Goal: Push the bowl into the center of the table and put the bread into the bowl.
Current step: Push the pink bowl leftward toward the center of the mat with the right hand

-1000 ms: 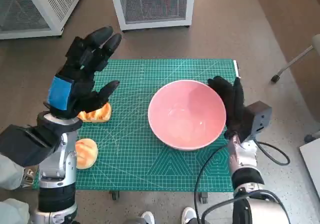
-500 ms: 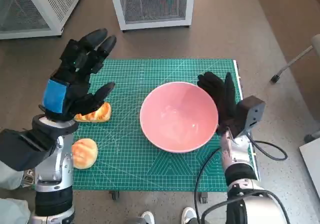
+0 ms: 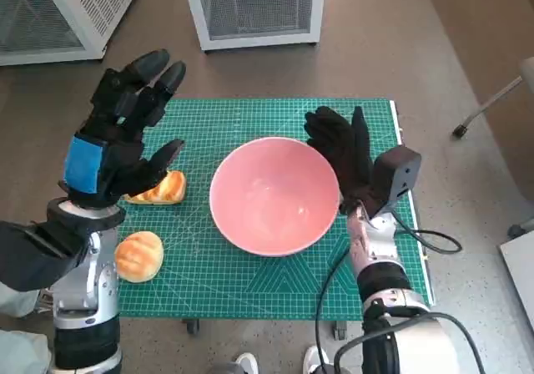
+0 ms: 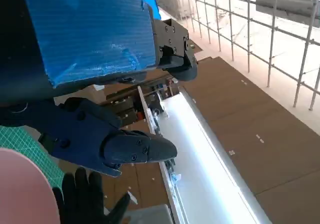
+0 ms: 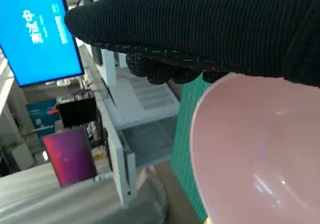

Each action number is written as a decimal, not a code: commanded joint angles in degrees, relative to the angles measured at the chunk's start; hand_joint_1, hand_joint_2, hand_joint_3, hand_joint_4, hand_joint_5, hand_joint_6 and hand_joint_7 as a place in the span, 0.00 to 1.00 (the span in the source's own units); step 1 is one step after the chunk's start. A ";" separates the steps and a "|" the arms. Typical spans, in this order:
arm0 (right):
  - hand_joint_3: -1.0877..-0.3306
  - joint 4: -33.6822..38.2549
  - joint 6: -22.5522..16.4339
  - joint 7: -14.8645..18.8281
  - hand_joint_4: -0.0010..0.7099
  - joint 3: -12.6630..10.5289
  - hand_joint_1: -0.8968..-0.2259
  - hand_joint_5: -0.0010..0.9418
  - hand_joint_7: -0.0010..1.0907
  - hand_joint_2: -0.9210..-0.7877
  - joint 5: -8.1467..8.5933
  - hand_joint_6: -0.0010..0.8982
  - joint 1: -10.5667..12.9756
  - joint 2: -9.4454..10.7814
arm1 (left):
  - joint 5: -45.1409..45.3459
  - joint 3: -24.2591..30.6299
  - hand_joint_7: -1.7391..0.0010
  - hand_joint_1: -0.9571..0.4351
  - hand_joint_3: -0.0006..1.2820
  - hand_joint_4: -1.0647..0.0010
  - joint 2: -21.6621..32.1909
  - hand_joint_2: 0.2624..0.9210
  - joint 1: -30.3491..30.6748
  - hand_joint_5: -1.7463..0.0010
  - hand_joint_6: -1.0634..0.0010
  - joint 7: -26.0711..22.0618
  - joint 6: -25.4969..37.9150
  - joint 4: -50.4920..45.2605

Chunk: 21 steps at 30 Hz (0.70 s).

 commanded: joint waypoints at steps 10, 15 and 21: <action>0.69 0.94 3.00 -0.32 0.35 0.09 0.47 0.00 0.04 0.00 -0.16 0.45 -1.24 1.90 | -1.20 0.66 0.67 0.36 0.24 0.66 0.30 1.00 1.87 1.00 0.84 0.97 1.76 -3.17; 0.69 0.82 2.86 -0.12 0.35 0.41 0.47 0.00 0.04 0.00 -0.57 0.45 -1.36 1.33 | -1.12 0.89 0.66 0.36 0.24 0.66 0.51 1.00 2.30 1.00 0.85 1.24 2.13 -3.97; 0.70 0.27 1.52 1.05 0.35 0.46 0.46 0.00 0.04 0.00 -0.43 0.45 -1.57 -0.57 | -1.06 1.58 0.65 0.35 0.24 0.65 1.10 1.00 2.59 1.00 0.85 1.52 2.89 -4.88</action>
